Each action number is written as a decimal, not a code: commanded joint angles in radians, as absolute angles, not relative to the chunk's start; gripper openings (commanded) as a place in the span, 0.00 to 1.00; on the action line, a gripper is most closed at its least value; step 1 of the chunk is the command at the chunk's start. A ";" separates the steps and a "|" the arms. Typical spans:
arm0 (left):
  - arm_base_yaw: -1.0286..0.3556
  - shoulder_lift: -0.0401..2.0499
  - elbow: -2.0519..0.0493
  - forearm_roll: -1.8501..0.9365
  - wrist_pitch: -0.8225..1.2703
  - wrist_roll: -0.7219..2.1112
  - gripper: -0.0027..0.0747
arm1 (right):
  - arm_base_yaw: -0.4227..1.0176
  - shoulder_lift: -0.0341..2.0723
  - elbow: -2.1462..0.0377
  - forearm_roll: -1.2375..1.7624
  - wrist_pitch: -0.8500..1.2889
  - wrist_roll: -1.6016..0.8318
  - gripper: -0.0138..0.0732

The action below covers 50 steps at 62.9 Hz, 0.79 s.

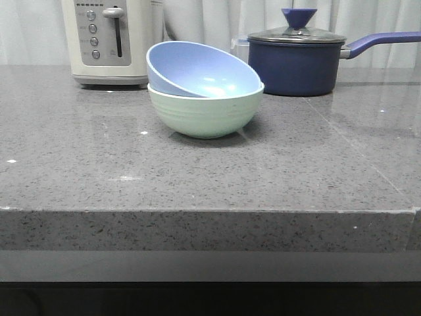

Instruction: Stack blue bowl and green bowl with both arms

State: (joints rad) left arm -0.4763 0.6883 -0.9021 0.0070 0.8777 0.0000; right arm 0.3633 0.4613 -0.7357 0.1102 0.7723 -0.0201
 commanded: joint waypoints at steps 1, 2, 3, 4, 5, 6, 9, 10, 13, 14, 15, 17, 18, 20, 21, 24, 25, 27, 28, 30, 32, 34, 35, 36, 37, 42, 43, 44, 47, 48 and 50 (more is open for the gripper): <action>-0.480 0.688 -0.926 0.007 0.803 -0.012 0.01 | 0.361 0.466 -0.760 0.099 0.690 -0.021 0.10; -0.480 0.688 -0.924 0.007 0.798 -0.012 0.01 | 0.361 0.466 -0.760 0.099 0.690 -0.021 0.10; -0.482 0.678 -0.917 0.000 0.791 -0.012 0.01 | 0.361 0.466 -0.760 0.099 0.690 -0.021 0.10; -0.482 0.672 -0.915 0.000 0.783 -0.012 0.01 | 0.361 0.466 -0.760 0.099 0.690 -0.021 0.10; -0.482 0.667 -0.905 0.000 0.778 -0.012 0.01 | 0.361 0.466 -0.760 0.099 0.690 -0.021 0.10; -0.478 0.662 -0.899 0.000 0.768 -0.012 0.01 | 0.361 0.466 -0.760 0.099 0.690 -0.021 0.10; -0.452 0.630 -0.873 0.000 0.734 -0.012 0.01 | 0.361 0.466 -0.760 0.099 0.690 -0.021 0.10; -0.442 0.620 -0.864 0.007 0.721 -0.012 0.01 | 0.361 0.466 -0.760 0.099 0.691 -0.021 0.10; -0.405 0.575 -0.830 0.012 0.679 -0.012 0.01 | 0.361 0.466 -0.760 0.099 0.690 -0.021 0.10; -0.391 0.561 -0.810 0.012 0.665 -0.012 0.01 | 0.361 0.466 -0.760 0.099 0.690 -0.021 0.10; -0.368 0.539 -0.795 0.012 0.641 -0.012 0.01 | 0.361 0.466 -0.760 0.099 0.690 -0.021 0.10; -0.338 0.507 -0.754 0.012 0.593 -0.012 0.01 | 0.361 0.466 -0.760 0.099 0.690 -0.021 0.10; -0.314 0.491 -0.736 0.012 0.573 -0.012 0.01 | 0.361 0.466 -0.760 0.099 0.690 -0.021 0.10; -0.282 0.449 -0.698 0.012 0.530 -0.012 0.01 | 0.361 0.466 -0.760 0.100 0.690 -0.021 0.10; -0.266 0.432 -0.678 0.012 0.508 -0.012 0.01 | 0.361 0.466 -0.760 0.100 0.690 -0.021 0.10; -0.217 0.372 -0.603 0.012 0.424 -0.012 0.01 | 0.361 0.466 -0.760 0.100 0.690 -0.021 0.10; -0.205 0.355 -0.569 0.012 0.400 -0.012 0.01 | 0.361 0.466 -0.760 0.100 0.690 -0.021 0.10; -0.177 0.321 -0.522 0.012 0.341 -0.012 0.01 | 0.361 0.466 -0.760 0.100 0.690 -0.021 0.10; -0.167 0.296 -0.486 0.012 0.304 -0.012 0.01 | 0.361 0.466 -0.760 0.100 0.690 -0.021 0.10; -0.145 0.262 -0.438 0.007 0.257 -0.012 0.01 | 0.361 0.466 -0.760 0.100 0.690 -0.021 0.10; -0.130 0.220 -0.392 0.000 0.212 -0.012 0.01 | 0.361 0.466 -0.760 0.100 0.690 -0.021 0.10; -0.116 0.182 -0.335 0.000 0.161 -0.012 0.01 | 0.361 0.466 -0.760 0.100 0.690 -0.021 0.10; -0.114 0.167 -0.313 0.000 0.142 -0.012 0.01 | 0.361 0.466 -0.760 0.100 0.690 -0.021 0.10; -0.111 0.153 -0.281 0.000 0.124 -0.012 0.01 | 0.361 0.466 -0.760 0.100 0.690 -0.021 0.10; -0.109 0.139 -0.261 -0.006 0.099 -0.012 0.01 | 0.361 0.466 -0.760 0.100 0.690 -0.021 0.10; -0.105 0.071 -0.159 -0.014 0.027 -0.012 0.01 | 0.361 0.466 -0.760 0.100 0.690 -0.021 0.10; -0.105 0.062 -0.144 -0.017 0.018 -0.012 0.01 | 0.361 0.466 -0.760 0.100 0.690 -0.021 0.10; -0.105 0.050 -0.130 -0.022 0.008 -0.012 0.01 | 0.361 0.466 -0.760 0.100 0.690 -0.021 0.10; -0.105 0.026 -0.087 -0.022 -0.029 -0.012 0.01 | 0.361 0.466 -0.760 0.100 0.690 -0.021 0.10; -0.105 0.018 -0.071 -0.022 -0.047 -0.012 0.01 | 0.361 0.466 -0.760 0.100 0.690 -0.021 0.10; -0.104 0.008 -0.045 -0.022 -0.079 -0.012 0.01 | 0.361 0.466 -0.760 0.100 0.690 -0.021 0.10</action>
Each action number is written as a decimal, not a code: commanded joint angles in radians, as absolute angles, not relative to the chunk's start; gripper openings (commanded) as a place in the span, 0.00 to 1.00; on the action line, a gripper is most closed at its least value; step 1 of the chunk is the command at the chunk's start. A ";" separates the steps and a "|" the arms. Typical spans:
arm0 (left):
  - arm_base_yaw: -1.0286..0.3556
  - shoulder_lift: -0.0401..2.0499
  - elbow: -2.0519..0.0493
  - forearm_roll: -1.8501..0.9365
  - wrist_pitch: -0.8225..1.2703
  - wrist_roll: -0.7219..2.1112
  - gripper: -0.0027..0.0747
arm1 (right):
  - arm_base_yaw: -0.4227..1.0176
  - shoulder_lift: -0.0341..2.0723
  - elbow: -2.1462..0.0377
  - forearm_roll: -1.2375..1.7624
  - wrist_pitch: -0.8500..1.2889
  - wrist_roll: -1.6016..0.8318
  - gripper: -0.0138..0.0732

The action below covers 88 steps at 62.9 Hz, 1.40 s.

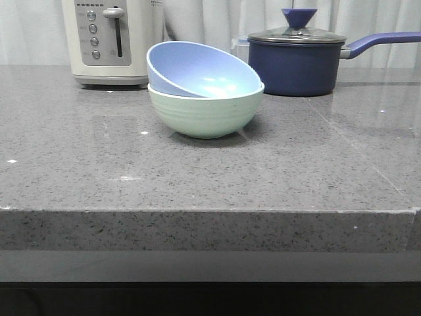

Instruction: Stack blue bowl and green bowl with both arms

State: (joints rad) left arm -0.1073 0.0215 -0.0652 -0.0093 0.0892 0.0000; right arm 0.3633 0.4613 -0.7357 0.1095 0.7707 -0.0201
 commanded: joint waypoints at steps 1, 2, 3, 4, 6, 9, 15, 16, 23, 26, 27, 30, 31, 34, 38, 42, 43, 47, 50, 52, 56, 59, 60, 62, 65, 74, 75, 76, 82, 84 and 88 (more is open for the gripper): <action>-0.104 0.002 -0.027 -0.022 -0.104 -0.012 0.01 | 0.361 0.466 -0.760 0.100 0.690 -0.021 0.10; -0.104 -0.002 -0.019 -0.022 -0.113 -0.013 0.01 | 0.361 0.466 -0.760 0.100 0.690 -0.021 0.10; -0.104 -0.006 -0.008 -0.022 -0.127 -0.016 0.01 | 0.361 0.466 -0.760 0.100 0.690 -0.021 0.10; -0.104 -0.009 -0.002 -0.022 -0.135 -0.020 0.01 | 0.361 0.466 -0.760 0.100 0.690 -0.021 0.10; -0.104 -0.016 0.011 -0.022 -0.153 -0.028 0.01 | 0.361 0.466 -0.760 0.100 0.690 -0.021 0.10; -0.104 -0.024 0.009 -0.022 -0.132 -0.030 0.01 | 0.361 0.466 -0.760 0.100 0.690 -0.021 0.10; -0.100 -0.024 0.009 -0.022 -0.135 -0.030 0.01 | 0.361 0.466 -0.760 0.100 0.692 -0.021 0.10; -0.098 -0.024 0.009 -0.022 -0.135 -0.030 0.01 | 0.361 0.466 -0.760 0.100 0.692 -0.021 0.10; -0.068 -0.024 0.009 -0.052 -0.127 -0.030 0.01 | 0.361 0.466 -0.760 0.100 0.690 -0.021 0.10; -0.061 -0.024 0.009 -0.059 -0.117 -0.030 0.01 | 0.361 0.466 -0.760 0.100 0.690 -0.021 0.10; -0.061 -0.024 0.009 -0.059 -0.113 -0.030 0.01 | 0.361 0.466 -0.760 0.100 0.690 -0.021 0.10; -0.061 -0.024 0.009 -0.059 -0.101 -0.030 0.01 | 0.361 0.466 -0.760 0.100 0.690 -0.021 0.10; -0.061 -0.024 0.009 -0.059 -0.095 -0.030 0.01 | 0.361 0.466 -0.760 0.100 0.690 -0.021 0.10; -0.061 -0.024 0.009 -0.059 -0.080 -0.030 0.01 | 0.361 0.466 -0.760 0.100 0.690 -0.021 0.10; -0.061 -0.024 0.009 -0.059 -0.074 -0.030 0.01 | 0.361 0.466 -0.760 0.100 0.690 -0.021 0.10; -0.061 -0.024 0.009 -0.059 -0.074 -0.030 0.01 | 0.361 0.466 -0.760 0.100 0.690 -0.021 0.10; -0.061 -0.024 0.009 -0.059 -0.074 -0.030 0.01 | 0.361 0.466 -0.760 0.100 0.690 -0.021 0.10; -0.061 -0.024 0.009 -0.059 -0.074 -0.030 0.01 | 0.361 0.466 -0.760 0.100 0.690 -0.021 0.10; -0.061 -0.022 0.009 -0.059 -0.074 -0.030 0.01 | 0.361 0.466 -0.760 0.100 0.690 -0.021 0.10; -0.061 -0.022 0.009 -0.059 -0.074 -0.030 0.01 | 0.361 0.466 -0.760 0.100 0.690 -0.021 0.10; -0.061 -0.022 0.009 -0.059 -0.074 -0.030 0.01 | 0.361 0.466 -0.760 0.100 0.690 -0.021 0.10; -0.061 -0.022 0.009 -0.059 -0.074 -0.030 0.01 | 0.361 0.466 -0.760 0.100 0.690 -0.021 0.10; -0.061 -0.022 0.009 -0.059 -0.074 -0.030 0.01 | 0.361 0.466 -0.760 0.100 0.690 -0.021 0.10; -0.061 -0.022 0.009 -0.059 -0.074 -0.030 0.01 | 0.361 0.466 -0.760 0.100 0.690 -0.021 0.10; -0.061 -0.022 0.009 -0.059 -0.074 -0.030 0.01 | 0.361 0.466 -0.760 0.100 0.690 -0.021 0.10; -0.061 -0.022 0.009 -0.059 -0.074 -0.030 0.01 | 0.361 0.466 -0.760 0.100 0.690 -0.021 0.10; -0.061 -0.022 0.009 -0.059 -0.074 -0.030 0.01 | 0.361 0.466 -0.760 0.100 0.690 -0.021 0.10; -0.061 -0.022 0.009 -0.059 -0.074 -0.030 0.01 | 0.361 0.466 -0.760 0.100 0.690 -0.021 0.10; -0.061 -0.022 0.009 -0.059 -0.074 -0.030 0.01 | 0.361 0.466 -0.760 0.100 0.690 -0.021 0.10; -0.061 -0.022 0.009 -0.059 -0.074 -0.030 0.01 | 0.361 0.466 -0.760 0.100 0.690 -0.021 0.10; -0.061 -0.022 0.009 -0.059 -0.074 -0.030 0.01 | 0.361 0.466 -0.760 0.100 0.690 -0.021 0.10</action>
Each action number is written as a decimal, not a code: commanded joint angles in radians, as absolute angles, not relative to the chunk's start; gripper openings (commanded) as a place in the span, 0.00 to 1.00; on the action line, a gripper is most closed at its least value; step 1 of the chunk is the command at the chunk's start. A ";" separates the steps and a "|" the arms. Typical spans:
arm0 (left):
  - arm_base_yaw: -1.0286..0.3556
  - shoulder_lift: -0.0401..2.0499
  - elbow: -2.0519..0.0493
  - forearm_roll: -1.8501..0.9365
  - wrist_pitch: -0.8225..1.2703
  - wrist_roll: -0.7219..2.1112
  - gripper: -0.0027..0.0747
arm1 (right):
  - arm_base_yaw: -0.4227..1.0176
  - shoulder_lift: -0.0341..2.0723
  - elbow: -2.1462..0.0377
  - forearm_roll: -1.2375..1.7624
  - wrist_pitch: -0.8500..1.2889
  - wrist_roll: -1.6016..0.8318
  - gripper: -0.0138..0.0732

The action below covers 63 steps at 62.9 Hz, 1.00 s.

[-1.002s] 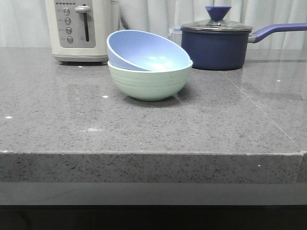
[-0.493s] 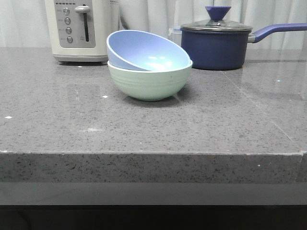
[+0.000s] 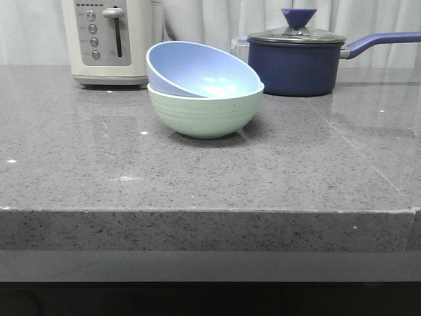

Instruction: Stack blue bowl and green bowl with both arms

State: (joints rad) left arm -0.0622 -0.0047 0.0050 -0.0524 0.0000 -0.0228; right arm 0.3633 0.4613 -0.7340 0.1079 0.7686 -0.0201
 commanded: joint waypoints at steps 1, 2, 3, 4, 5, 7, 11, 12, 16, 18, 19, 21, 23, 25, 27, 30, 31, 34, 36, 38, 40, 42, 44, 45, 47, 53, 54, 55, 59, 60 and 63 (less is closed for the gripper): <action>-0.061 -0.022 0.009 -0.059 -0.074 -0.030 0.01 | 0.361 0.466 -0.760 0.100 0.690 -0.021 0.10; -0.061 -0.022 0.009 -0.059 -0.074 -0.030 0.01 | 0.361 0.466 -0.760 0.100 0.690 -0.021 0.10; -0.061 -0.022 0.009 -0.059 -0.074 -0.030 0.01 | 0.361 0.466 -0.760 0.100 0.690 -0.021 0.10; -0.061 -0.022 0.009 -0.059 -0.074 -0.030 0.01 | 0.361 0.466 -0.760 0.100 0.690 -0.021 0.10; -0.061 -0.022 0.009 -0.059 -0.074 -0.030 0.01 | 0.361 0.466 -0.760 0.100 0.690 -0.021 0.10; -0.061 -0.022 0.009 -0.059 -0.074 -0.030 0.01 | 0.361 0.466 -0.760 0.099 0.690 -0.021 0.10; -0.061 -0.022 0.009 -0.059 -0.074 -0.030 0.01 | 0.360 0.451 -0.749 0.068 0.680 -0.021 0.10; -0.061 -0.022 0.009 -0.059 -0.074 -0.030 0.01 | 0.354 0.443 -0.739 0.050 0.668 -0.021 0.10; -0.061 -0.022 0.009 -0.059 -0.074 -0.030 0.01 | 0.307 0.411 -0.693 0.023 0.596 -0.022 0.10; -0.061 -0.022 0.009 -0.059 -0.074 -0.030 0.01 | 0.269 0.387 -0.653 0.012 0.539 -0.023 0.10; -0.061 -0.022 0.009 -0.059 -0.074 -0.030 0.01 | 0.253 0.376 -0.634 0.000 0.513 -0.023 0.10; -0.061 -0.022 0.009 -0.059 -0.074 -0.030 0.01 | 0.222 0.345 -0.584 0.000 0.461 -0.023 0.10; -0.061 -0.022 0.009 -0.059 -0.074 -0.030 0.01 | 0.185 0.310 -0.529 0.000 0.394 -0.023 0.10; -0.061 -0.022 0.009 -0.059 -0.074 -0.030 0.01 | 0.159 0.281 -0.482 0.000 0.327 -0.023 0.10; -0.061 -0.022 0.009 -0.059 -0.074 -0.030 0.01 | 0.125 0.235 -0.411 0.000 0.263 -0.023 0.10; -0.061 -0.022 0.009 -0.059 -0.074 -0.030 0.01 | 0.094 0.181 -0.329 0.000 0.176 -0.023 0.10; -0.061 -0.022 0.009 -0.059 -0.074 -0.030 0.01 | 0.087 0.166 -0.306 0.000 0.143 -0.023 0.10; -0.061 -0.022 0.009 -0.059 -0.074 -0.030 0.01 | 0.071 0.117 -0.232 0.000 0.077 -0.023 0.10; -0.061 -0.022 0.009 -0.059 -0.074 -0.030 0.01 | 0.065 0.085 -0.185 0.000 0.038 -0.023 0.10; -0.061 -0.022 0.009 -0.059 -0.074 -0.030 0.01 | 0.062 0.058 -0.143 0.000 0.008 -0.023 0.10; -0.061 -0.022 0.009 -0.059 -0.074 -0.030 0.01 | 0.060 0.039 -0.114 0.000 -0.012 -0.023 0.10; -0.061 -0.022 0.009 -0.059 -0.074 -0.030 0.01 | 0.060 0.021 -0.082 0.000 -0.031 -0.023 0.10; -0.061 -0.022 0.009 -0.059 -0.074 -0.030 0.01 | 0.060 0.005 -0.056 0.000 -0.041 -0.023 0.10; -0.061 -0.022 0.009 -0.059 -0.074 -0.030 0.01 | 0.060 -0.001 -0.047 0.000 -0.045 -0.023 0.10; -0.061 -0.022 0.009 -0.059 -0.074 -0.030 0.01 | 0.060 -0.013 -0.027 0.000 -0.050 -0.023 0.10; -0.061 -0.022 0.009 -0.059 -0.074 -0.030 0.01 | 0.060 -0.030 0.008 0.000 -0.073 -0.023 0.10; -0.061 -0.022 0.009 -0.059 -0.074 -0.030 0.01 | 0.060 -0.030 0.011 0.000 -0.076 -0.023 0.10; -0.061 -0.022 0.009 -0.059 -0.074 -0.030 0.01 | 0.060 -0.030 0.011 0.000 -0.075 -0.023 0.10; -0.061 -0.022 0.009 -0.059 -0.074 -0.030 0.01 | 0.060 -0.030 0.011 0.000 -0.077 -0.023 0.10; -0.061 -0.022 0.009 -0.059 -0.074 -0.030 0.01 | 0.060 -0.030 0.011 0.000 -0.078 -0.023 0.10; -0.061 -0.022 0.009 -0.059 -0.074 -0.030 0.01 | 0.060 -0.030 0.011 0.000 -0.081 -0.023 0.10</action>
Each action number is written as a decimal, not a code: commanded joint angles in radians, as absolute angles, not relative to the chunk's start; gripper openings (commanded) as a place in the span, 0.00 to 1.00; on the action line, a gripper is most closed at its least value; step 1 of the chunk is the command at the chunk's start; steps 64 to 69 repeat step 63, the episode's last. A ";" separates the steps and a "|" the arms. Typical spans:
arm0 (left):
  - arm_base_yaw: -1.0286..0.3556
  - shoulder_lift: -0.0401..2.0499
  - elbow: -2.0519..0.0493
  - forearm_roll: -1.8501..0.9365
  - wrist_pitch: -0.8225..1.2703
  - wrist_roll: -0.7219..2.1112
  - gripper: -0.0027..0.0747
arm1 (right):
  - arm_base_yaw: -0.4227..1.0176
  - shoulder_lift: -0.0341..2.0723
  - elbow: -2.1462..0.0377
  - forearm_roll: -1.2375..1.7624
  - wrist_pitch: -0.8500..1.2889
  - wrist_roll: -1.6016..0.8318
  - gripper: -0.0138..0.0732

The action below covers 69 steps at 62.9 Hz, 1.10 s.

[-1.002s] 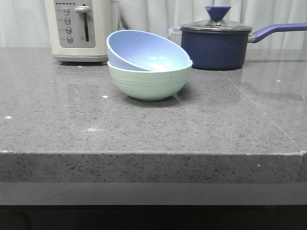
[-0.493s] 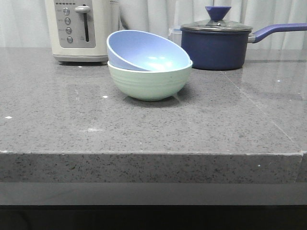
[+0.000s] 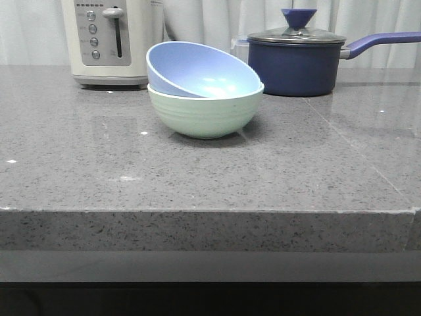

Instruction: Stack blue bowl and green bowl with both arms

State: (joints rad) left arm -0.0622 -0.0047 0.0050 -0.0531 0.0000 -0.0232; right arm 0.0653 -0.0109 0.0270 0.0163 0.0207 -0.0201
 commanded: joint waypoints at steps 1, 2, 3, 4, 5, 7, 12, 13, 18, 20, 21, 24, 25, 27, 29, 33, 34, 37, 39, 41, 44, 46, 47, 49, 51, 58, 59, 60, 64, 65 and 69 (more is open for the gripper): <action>-0.061 -0.022 0.009 -0.059 -0.074 -0.030 0.01 | 0.060 -0.030 0.011 0.000 -0.081 -0.023 0.10; -0.061 -0.022 0.009 -0.059 -0.074 -0.030 0.01 | 0.060 -0.030 0.011 0.000 -0.081 -0.023 0.10; -0.061 -0.022 0.009 -0.059 -0.074 -0.030 0.01 | 0.060 -0.030 0.011 0.000 -0.081 -0.023 0.10; -0.061 -0.022 0.009 -0.059 -0.074 -0.030 0.01 | 0.060 -0.030 0.011 0.000 -0.080 -0.023 0.10; -0.061 -0.022 0.009 -0.059 -0.074 -0.030 0.01 | 0.060 -0.030 0.011 0.000 -0.079 -0.023 0.10; -0.061 -0.022 0.009 -0.059 -0.074 -0.030 0.01 | 0.060 -0.030 0.011 0.000 -0.078 -0.023 0.10; -0.061 -0.022 0.009 -0.059 -0.074 -0.030 0.01 | 0.059 -0.030 0.011 0.000 -0.078 -0.023 0.10; -0.061 -0.022 0.009 -0.059 -0.074 -0.030 0.01 | 0.057 -0.030 0.011 0.000 -0.078 -0.023 0.10; -0.061 -0.022 0.009 -0.059 -0.074 -0.030 0.01 | 0.041 -0.030 0.011 0.000 -0.078 -0.023 0.10; -0.061 -0.022 0.009 -0.059 -0.074 -0.030 0.01 | 0.032 -0.030 0.011 0.000 -0.076 -0.023 0.10; -0.061 -0.022 0.009 -0.059 -0.074 -0.030 0.01 | 0.028 -0.030 0.011 0.000 -0.076 -0.023 0.10; -0.061 -0.022 0.009 -0.059 -0.074 -0.030 0.01 | 0.021 -0.030 0.011 0.000 -0.076 -0.023 0.10; -0.061 -0.022 0.009 -0.059 -0.074 -0.030 0.01 | 0.021 -0.030 0.011 0.000 -0.076 -0.023 0.10; -0.061 -0.022 0.009 -0.059 -0.074 -0.030 0.01 | 0.021 -0.030 0.011 0.000 -0.076 -0.023 0.10; -0.061 -0.022 0.009 -0.059 -0.074 -0.030 0.01 | 0.021 -0.030 0.011 0.000 -0.076 -0.023 0.10; -0.061 -0.022 0.009 -0.059 -0.074 -0.030 0.01 | 0.021 -0.030 0.011 0.000 -0.076 -0.023 0.10; -0.061 -0.022 0.009 -0.059 -0.074 -0.030 0.01 | 0.021 -0.030 0.011 0.000 -0.076 -0.023 0.10; -0.061 -0.022 0.009 -0.059 -0.074 -0.030 0.01 | 0.021 -0.030 0.011 0.000 -0.076 -0.023 0.10; -0.061 -0.022 0.009 -0.059 -0.074 -0.030 0.01 | 0.021 -0.030 0.011 0.000 -0.076 -0.023 0.10; -0.061 -0.022 0.009 -0.059 -0.074 -0.030 0.01 | 0.021 -0.030 0.011 0.000 -0.076 -0.023 0.10; -0.061 -0.022 0.009 -0.059 -0.074 -0.030 0.01 | 0.021 -0.030 0.011 0.000 -0.076 -0.023 0.10; -0.061 -0.022 0.009 -0.059 -0.074 -0.030 0.01 | 0.021 -0.030 0.011 0.000 -0.076 -0.023 0.10; -0.061 -0.022 0.009 -0.059 -0.074 -0.030 0.01 | 0.021 -0.030 0.011 0.000 -0.076 -0.023 0.10; -0.061 -0.022 0.009 -0.059 -0.074 -0.030 0.01 | 0.021 -0.030 0.011 0.000 -0.076 -0.023 0.10; -0.061 -0.022 0.009 -0.059 -0.074 -0.030 0.01 | 0.021 -0.030 0.011 0.000 -0.076 -0.023 0.10; -0.061 -0.022 0.009 -0.059 -0.074 -0.030 0.01 | 0.021 -0.030 0.011 0.000 -0.076 -0.023 0.10; -0.061 -0.022 0.009 -0.059 -0.074 -0.030 0.01 | 0.021 -0.030 0.011 0.000 -0.076 -0.023 0.10; -0.061 -0.022 0.009 -0.059 -0.074 -0.030 0.01 | 0.021 -0.030 0.011 0.000 -0.076 -0.023 0.10; -0.061 -0.022 0.009 -0.059 -0.074 -0.030 0.01 | 0.021 -0.030 0.011 0.000 -0.076 -0.023 0.10; -0.061 -0.022 0.009 -0.059 -0.074 -0.030 0.01 | 0.021 -0.030 0.011 0.000 -0.076 -0.023 0.10; -0.061 -0.022 0.009 -0.059 -0.074 -0.030 0.01 | 0.021 -0.030 0.011 0.000 -0.076 -0.023 0.10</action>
